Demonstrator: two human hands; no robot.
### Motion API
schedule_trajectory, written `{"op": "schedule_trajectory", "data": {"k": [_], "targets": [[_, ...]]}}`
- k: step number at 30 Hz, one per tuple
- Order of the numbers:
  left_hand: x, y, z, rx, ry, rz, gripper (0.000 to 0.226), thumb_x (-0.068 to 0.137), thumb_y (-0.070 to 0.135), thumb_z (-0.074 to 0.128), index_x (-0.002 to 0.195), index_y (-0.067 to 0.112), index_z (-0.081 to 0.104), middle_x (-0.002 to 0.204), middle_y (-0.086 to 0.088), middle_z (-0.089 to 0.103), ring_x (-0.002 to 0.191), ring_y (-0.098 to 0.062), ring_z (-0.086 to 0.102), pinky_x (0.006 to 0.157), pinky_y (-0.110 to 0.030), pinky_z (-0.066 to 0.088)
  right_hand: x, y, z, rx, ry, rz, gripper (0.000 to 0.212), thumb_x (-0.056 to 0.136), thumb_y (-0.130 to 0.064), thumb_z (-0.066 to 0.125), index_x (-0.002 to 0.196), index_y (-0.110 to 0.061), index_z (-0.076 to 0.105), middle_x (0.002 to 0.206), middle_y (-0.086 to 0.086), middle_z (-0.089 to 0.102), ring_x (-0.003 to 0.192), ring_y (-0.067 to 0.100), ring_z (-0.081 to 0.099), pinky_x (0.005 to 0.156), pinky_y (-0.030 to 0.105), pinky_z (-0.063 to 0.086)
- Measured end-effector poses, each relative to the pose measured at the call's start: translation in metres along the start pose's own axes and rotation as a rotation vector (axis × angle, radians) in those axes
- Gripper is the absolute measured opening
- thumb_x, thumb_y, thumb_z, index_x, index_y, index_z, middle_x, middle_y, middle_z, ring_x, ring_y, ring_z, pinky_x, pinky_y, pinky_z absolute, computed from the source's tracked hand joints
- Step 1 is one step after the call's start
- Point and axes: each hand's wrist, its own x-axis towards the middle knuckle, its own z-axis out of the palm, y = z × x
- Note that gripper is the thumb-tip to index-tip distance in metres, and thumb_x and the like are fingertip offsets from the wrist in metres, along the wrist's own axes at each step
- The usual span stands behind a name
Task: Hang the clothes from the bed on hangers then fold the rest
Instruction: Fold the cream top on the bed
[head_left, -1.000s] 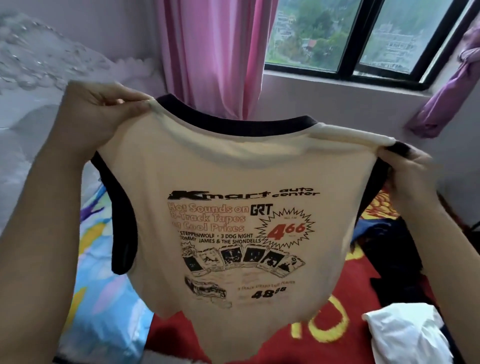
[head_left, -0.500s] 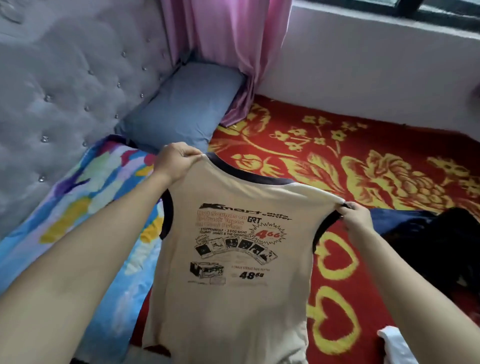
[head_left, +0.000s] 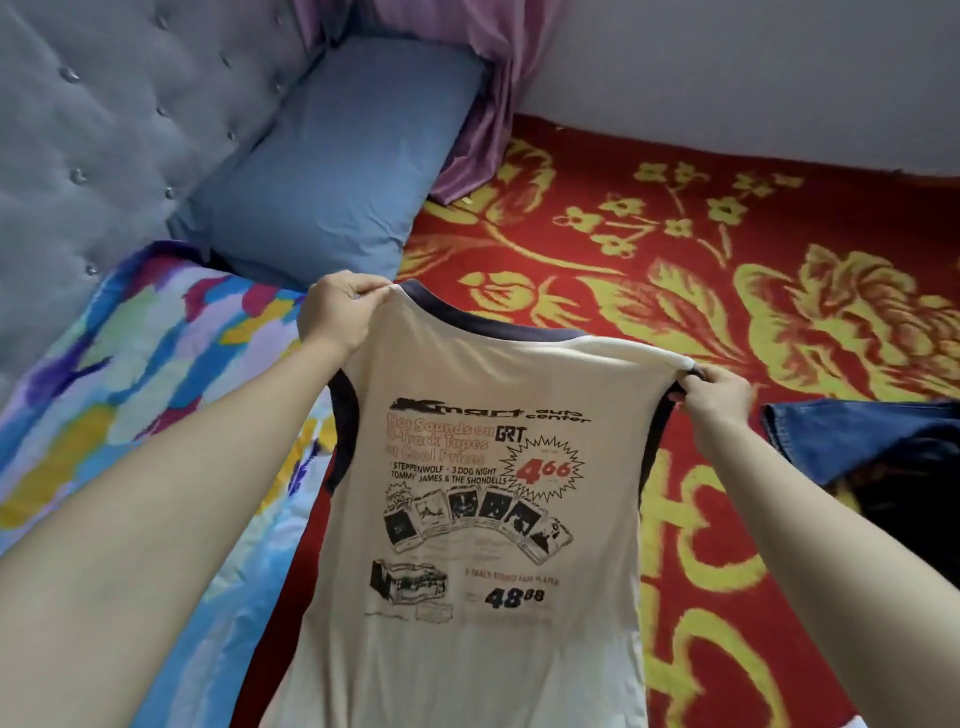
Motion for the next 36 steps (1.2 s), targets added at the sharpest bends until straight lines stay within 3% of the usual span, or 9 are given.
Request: {"op": "schedule_trajectory", "data": {"k": [4,7,13,21,25,27,29,31,36], "targets": [[-0.020,-0.049,0.045,0.414,-0.154,-0.122,0.064,0.089,0.046,0.055,0.146,0.031,0.029,0.142,-0.008,0.041,0.127,-0.037,0.033,0.100,-0.045,0.032,-0.001,0.038,0.029,-0.092,-0.222,-0.010,0.055,0.089,-0.011,0.057,0.140,-0.009,0.037,0.126,0.008,0.048,0.109,0.022,0.049,0.086,0.034,0.043],[-0.094,-0.116,0.067,0.507,-0.367,-0.247,0.079,0.088,0.048,0.055,0.151,0.027,0.011,0.154,-0.009,0.022,0.136,-0.038,0.021,0.106,-0.048,0.025,-0.038,0.102,0.035,-0.266,-0.336,0.066,0.067,0.090,-0.010,0.056,0.148,-0.012,0.022,0.150,0.010,0.030,0.135,0.025,0.034,0.108,0.036,0.032],[-0.257,-0.208,0.062,0.496,-0.524,-0.547,0.077,0.089,0.043,0.056,0.150,0.028,0.011,0.150,-0.018,0.024,0.133,-0.040,0.027,0.107,-0.046,0.028,-0.135,0.219,0.002,-0.483,-0.345,0.220,0.045,0.085,-0.004,0.054,0.129,0.000,0.047,0.127,0.023,0.053,0.115,0.039,0.051,0.092,0.045,0.042],[-0.381,-0.226,0.035,0.562,-0.479,-0.795,0.080,0.089,0.045,0.054,0.151,0.024,0.007,0.155,-0.015,0.012,0.134,-0.038,0.023,0.107,-0.051,0.023,-0.256,0.305,-0.039,-0.749,-0.249,0.497,0.074,0.090,-0.032,0.059,0.148,-0.009,0.019,0.149,0.019,0.026,0.132,0.039,0.031,0.104,0.047,0.030],[-0.388,-0.233,0.024,0.433,-0.345,-0.807,0.075,0.091,0.026,0.057,0.150,0.017,0.013,0.146,-0.019,0.034,0.128,-0.041,0.036,0.103,-0.052,0.028,-0.280,0.329,-0.045,-0.599,-0.252,0.529,0.076,0.088,-0.030,0.063,0.146,-0.006,0.021,0.145,0.016,0.034,0.127,0.037,0.041,0.097,0.044,0.039],[-0.389,-0.238,0.019,0.353,-0.259,-0.767,0.069,0.088,0.019,0.062,0.146,0.012,0.027,0.140,-0.020,0.043,0.125,-0.041,0.041,0.101,-0.050,0.033,-0.282,0.337,-0.048,-0.561,-0.230,0.514,0.058,0.087,-0.024,0.064,0.136,-0.004,0.040,0.134,0.016,0.049,0.116,0.036,0.051,0.085,0.037,0.041],[-0.388,-0.239,0.014,0.274,-0.180,-0.755,0.053,0.085,0.013,0.064,0.134,0.003,0.047,0.128,-0.022,0.054,0.116,-0.041,0.049,0.093,-0.044,0.040,-0.281,0.339,-0.051,-0.554,-0.182,0.502,0.015,0.087,-0.021,0.062,0.092,-0.008,0.059,0.095,0.016,0.064,0.082,0.032,0.057,0.067,0.034,0.038],[-0.389,-0.236,0.009,0.216,-0.117,-0.745,0.030,0.085,0.010,0.064,0.110,-0.005,0.062,0.104,-0.024,0.063,0.097,-0.039,0.056,0.076,-0.036,0.039,-0.279,0.343,-0.057,-0.461,-0.090,0.460,0.031,0.086,-0.021,0.062,0.063,-0.010,0.045,0.064,0.008,0.051,0.061,0.024,0.044,0.058,0.033,0.031],[-0.395,-0.236,-0.008,0.107,-0.012,-0.658,0.032,0.088,0.016,0.062,0.066,-0.005,0.051,0.074,-0.022,0.050,0.070,-0.029,0.044,0.062,-0.036,0.029,-0.278,0.332,-0.077,0.086,0.139,0.418,0.010,0.083,-0.005,0.062,0.089,-0.012,0.060,0.080,-0.005,0.059,0.072,0.010,0.052,0.065,0.026,0.044]]}}
